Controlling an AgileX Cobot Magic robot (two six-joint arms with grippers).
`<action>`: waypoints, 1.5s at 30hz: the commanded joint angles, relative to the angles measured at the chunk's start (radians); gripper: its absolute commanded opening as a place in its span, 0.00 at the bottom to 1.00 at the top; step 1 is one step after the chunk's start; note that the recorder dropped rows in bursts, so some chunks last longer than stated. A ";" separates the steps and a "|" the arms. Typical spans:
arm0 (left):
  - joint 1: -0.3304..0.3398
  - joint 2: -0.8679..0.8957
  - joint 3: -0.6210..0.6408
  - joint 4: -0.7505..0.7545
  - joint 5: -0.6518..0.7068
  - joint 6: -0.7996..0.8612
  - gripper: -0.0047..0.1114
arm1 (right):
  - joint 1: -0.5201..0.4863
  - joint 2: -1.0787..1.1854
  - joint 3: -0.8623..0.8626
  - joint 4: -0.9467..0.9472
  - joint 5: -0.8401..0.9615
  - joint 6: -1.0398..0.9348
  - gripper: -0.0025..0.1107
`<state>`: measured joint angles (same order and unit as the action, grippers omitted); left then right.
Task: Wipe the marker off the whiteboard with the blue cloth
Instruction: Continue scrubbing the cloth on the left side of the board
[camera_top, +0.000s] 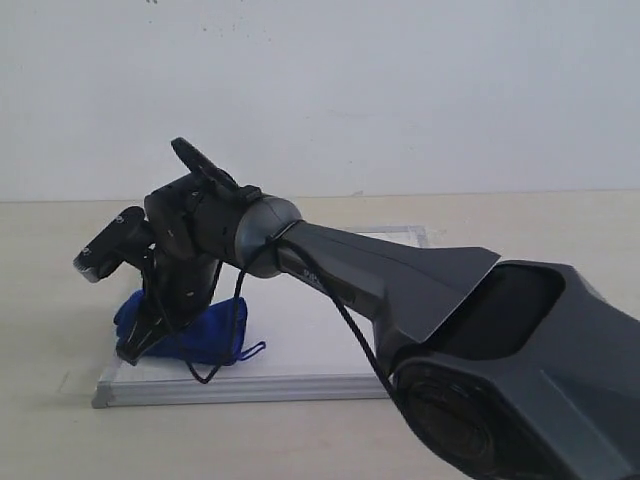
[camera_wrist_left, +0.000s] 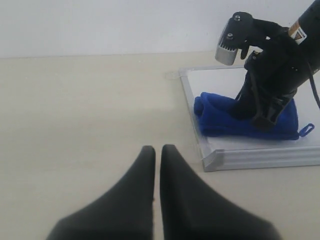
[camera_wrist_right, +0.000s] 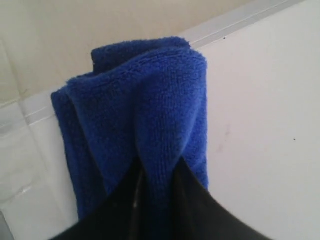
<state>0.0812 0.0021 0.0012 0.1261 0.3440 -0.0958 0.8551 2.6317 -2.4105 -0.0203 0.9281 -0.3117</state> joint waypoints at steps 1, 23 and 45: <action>-0.005 -0.002 -0.001 -0.008 -0.006 0.001 0.07 | -0.030 0.034 0.002 0.013 -0.026 0.000 0.02; -0.005 -0.002 -0.001 -0.008 -0.006 0.001 0.07 | -0.062 0.061 -0.005 0.130 -0.027 -0.037 0.02; -0.005 -0.002 -0.001 -0.008 -0.006 0.001 0.07 | -0.045 0.040 -0.005 0.153 -0.022 -0.038 0.02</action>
<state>0.0812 0.0021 0.0012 0.1261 0.3440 -0.0958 0.7842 2.6647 -2.4304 0.0857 0.8502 -0.3377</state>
